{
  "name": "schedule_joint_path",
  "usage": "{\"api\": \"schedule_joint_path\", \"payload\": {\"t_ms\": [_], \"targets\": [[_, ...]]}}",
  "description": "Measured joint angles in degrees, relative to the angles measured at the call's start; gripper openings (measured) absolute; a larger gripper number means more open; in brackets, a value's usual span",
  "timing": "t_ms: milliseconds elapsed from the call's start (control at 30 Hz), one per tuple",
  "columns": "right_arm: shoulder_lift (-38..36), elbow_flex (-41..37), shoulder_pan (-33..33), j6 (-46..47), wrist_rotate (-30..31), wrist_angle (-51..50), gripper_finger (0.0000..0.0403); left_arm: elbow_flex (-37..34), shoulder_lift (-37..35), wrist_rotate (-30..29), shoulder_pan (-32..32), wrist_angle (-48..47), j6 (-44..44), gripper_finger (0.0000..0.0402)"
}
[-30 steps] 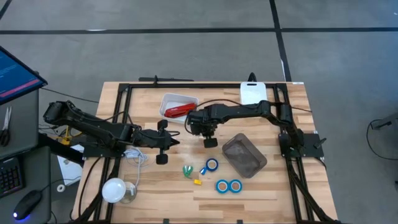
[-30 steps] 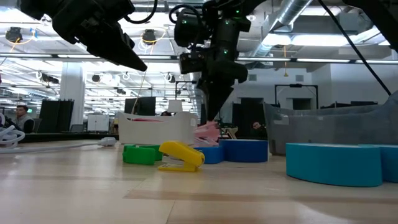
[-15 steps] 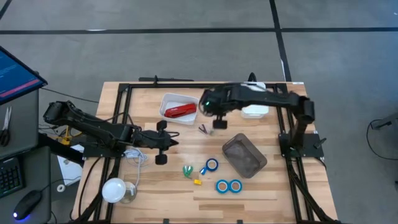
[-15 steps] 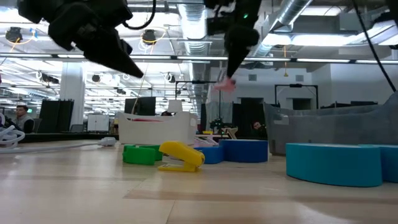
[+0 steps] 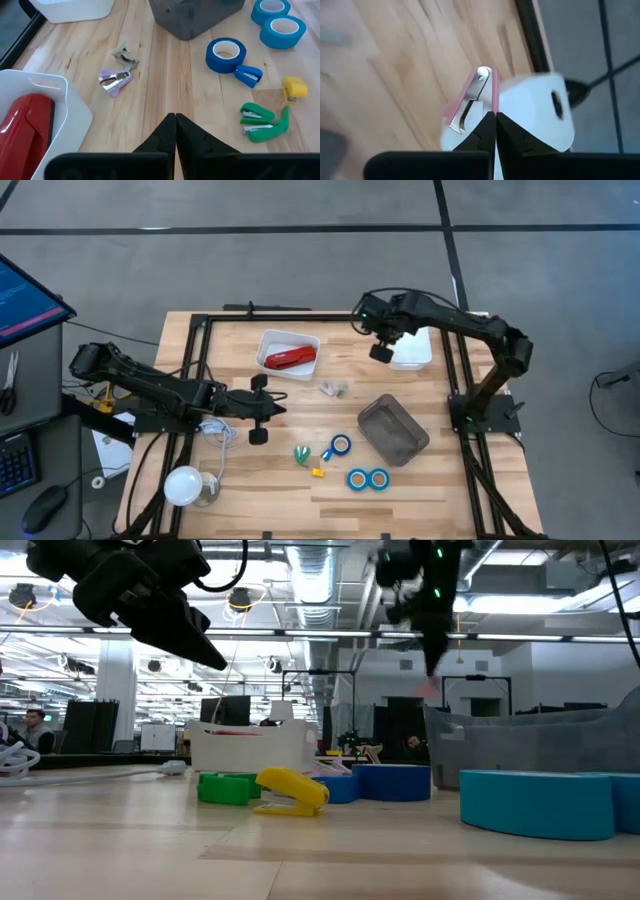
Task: Pick and place Stapler, Stapler remover, tape
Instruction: Put the pink staple remover into the right white bin
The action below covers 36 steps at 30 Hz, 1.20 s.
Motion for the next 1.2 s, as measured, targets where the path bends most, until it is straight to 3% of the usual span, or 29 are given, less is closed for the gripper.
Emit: {"api": "schedule_joint_path", "payload": {"t_ms": [233, 533, 1200], "targets": [[-2.3, -11.8, -6.8, -0.1, 0.3, 5.4, 0.0000, 0.0, 0.0, 0.0, 0.0, -0.1, 0.0, 0.0002], [-1.8, -16.6, -12.1, 1.4, 0.9, 8.1, 0.0000, 0.0, 0.0, 0.0, 0.0, 0.0, 0.0, 0.0002], [-1.8, -25.5, -14.0, 2.1, -5.6, 11.7, 0.0000, 0.0, 0.0, 0.0, 0.0, 0.3, 0.0, 0.0002]]}}
